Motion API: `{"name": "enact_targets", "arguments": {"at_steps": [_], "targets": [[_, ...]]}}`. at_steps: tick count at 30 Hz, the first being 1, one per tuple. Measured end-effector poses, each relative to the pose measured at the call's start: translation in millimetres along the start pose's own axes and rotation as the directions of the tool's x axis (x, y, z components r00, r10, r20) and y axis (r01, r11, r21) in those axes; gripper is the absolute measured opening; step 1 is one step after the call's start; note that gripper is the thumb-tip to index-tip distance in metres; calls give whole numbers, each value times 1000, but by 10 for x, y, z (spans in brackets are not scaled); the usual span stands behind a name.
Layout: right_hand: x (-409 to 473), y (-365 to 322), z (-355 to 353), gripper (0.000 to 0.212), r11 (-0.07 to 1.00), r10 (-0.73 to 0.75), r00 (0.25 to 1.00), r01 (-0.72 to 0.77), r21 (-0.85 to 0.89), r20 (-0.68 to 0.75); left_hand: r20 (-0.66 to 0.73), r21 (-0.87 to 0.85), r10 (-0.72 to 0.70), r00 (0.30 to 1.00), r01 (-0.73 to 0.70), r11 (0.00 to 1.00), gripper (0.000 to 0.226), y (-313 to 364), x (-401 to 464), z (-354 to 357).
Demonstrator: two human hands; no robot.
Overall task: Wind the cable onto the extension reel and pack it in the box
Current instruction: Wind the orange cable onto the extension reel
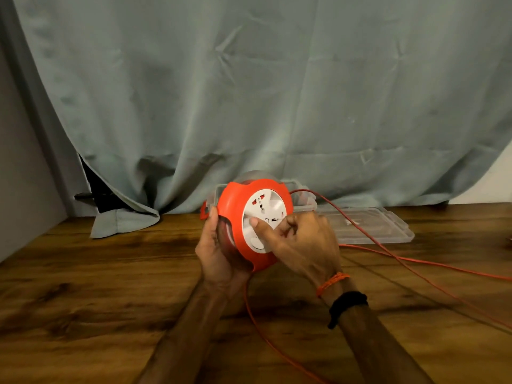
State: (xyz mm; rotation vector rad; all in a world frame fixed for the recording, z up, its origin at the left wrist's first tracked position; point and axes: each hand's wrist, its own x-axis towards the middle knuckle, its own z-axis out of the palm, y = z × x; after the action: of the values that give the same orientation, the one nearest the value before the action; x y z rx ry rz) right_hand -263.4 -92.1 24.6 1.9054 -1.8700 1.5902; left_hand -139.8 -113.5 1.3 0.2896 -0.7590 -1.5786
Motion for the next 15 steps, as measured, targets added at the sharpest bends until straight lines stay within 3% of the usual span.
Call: {"name": "enact_targets", "arguments": {"at_steps": [4,8,15], "targets": [[99,148,-138,33,972,-231,972,232,-41,31,28,-11,-10,1000,10,1000,65,-1,-19,-8],[68,189,-159,56,916,-329,929,358,-182,171,55,-36,-12,998,14,999,63,-21,-4,-3],[38,232,-104,64,851,-387,912,411,-328,140,65,-73,-22,998,26,997,71,-32,8,-36]]}}
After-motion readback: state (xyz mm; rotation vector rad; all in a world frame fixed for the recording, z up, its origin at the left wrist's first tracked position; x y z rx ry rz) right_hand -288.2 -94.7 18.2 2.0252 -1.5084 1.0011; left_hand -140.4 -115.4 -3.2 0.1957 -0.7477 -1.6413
